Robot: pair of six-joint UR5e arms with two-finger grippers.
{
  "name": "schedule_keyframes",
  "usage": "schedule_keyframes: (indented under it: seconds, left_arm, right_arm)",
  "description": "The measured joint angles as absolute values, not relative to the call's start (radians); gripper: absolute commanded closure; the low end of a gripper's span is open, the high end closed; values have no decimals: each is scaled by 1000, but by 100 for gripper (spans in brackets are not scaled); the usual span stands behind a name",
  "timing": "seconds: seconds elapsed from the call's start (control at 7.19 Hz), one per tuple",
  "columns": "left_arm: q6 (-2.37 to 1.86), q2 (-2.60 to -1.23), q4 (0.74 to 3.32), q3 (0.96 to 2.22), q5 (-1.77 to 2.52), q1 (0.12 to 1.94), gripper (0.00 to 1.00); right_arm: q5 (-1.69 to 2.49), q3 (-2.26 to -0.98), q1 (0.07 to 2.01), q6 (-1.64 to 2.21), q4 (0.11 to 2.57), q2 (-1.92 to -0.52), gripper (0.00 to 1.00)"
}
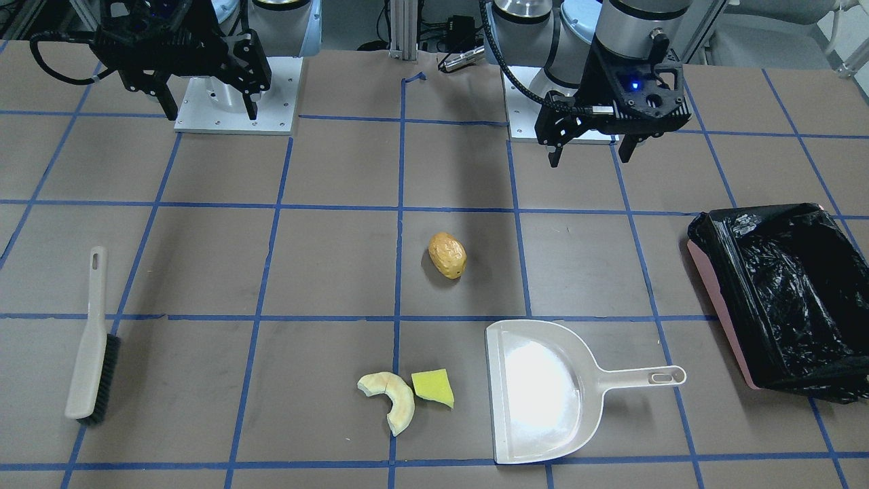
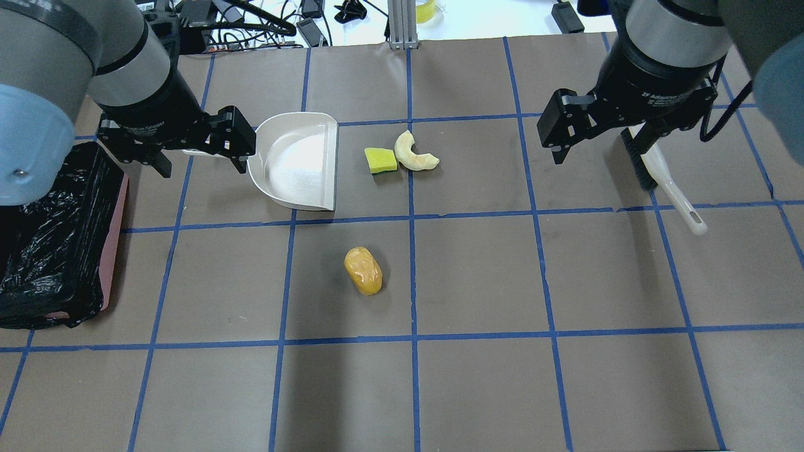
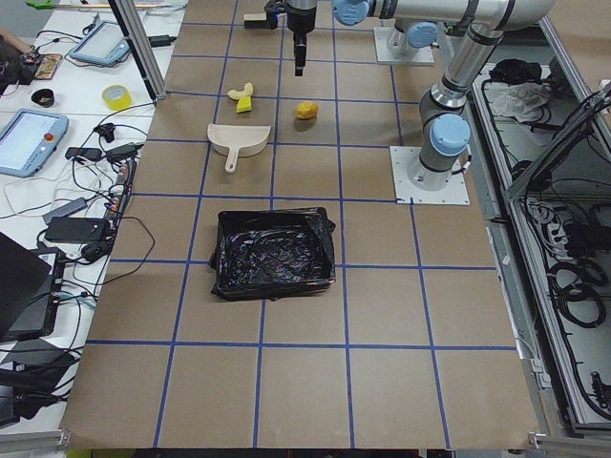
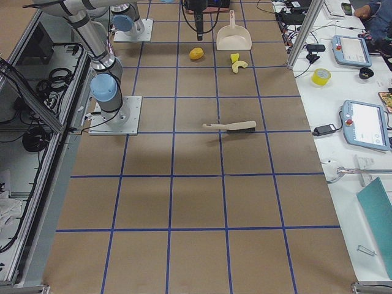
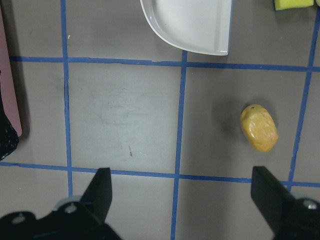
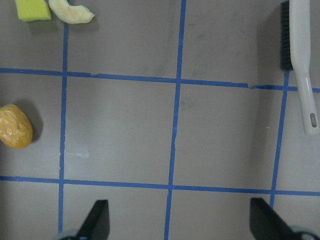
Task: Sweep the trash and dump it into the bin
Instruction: 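Grasp the white dustpan handle with left gripper while right grasps the brush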
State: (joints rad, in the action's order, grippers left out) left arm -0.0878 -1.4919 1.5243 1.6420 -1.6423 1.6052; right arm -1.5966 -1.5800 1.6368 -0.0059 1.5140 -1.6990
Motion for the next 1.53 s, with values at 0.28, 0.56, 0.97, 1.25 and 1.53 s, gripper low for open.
schedule_keyframes:
  seconds: [0.28,0.56,0.97,1.25,1.53]
  left_arm:
    - [-82,-1491,1523,1645,-1640,1604,0]
    - [-73,-1493,1523,1646,-1636,1605,3]
    - [139,-1529,1474,1640,-1637,1577,3]
    - [290,-1570,1418,1631,-1558,1504,2]
    - [455,-1622,1380,1631,-1513,1460,1]
  right_arm:
    - [-1598,-1582,1635,-6,1512,-1698,0]
    - [-1599,-1584,1633,-5,1512,-1696,0]
    - [-1606,-1585,1612,-5,1518,-1682,0]
    - [-1622,-1597,1515,-127,1515,-1632,0]
    - [-1638,-1648,1361,-300,1545,-1554,0]
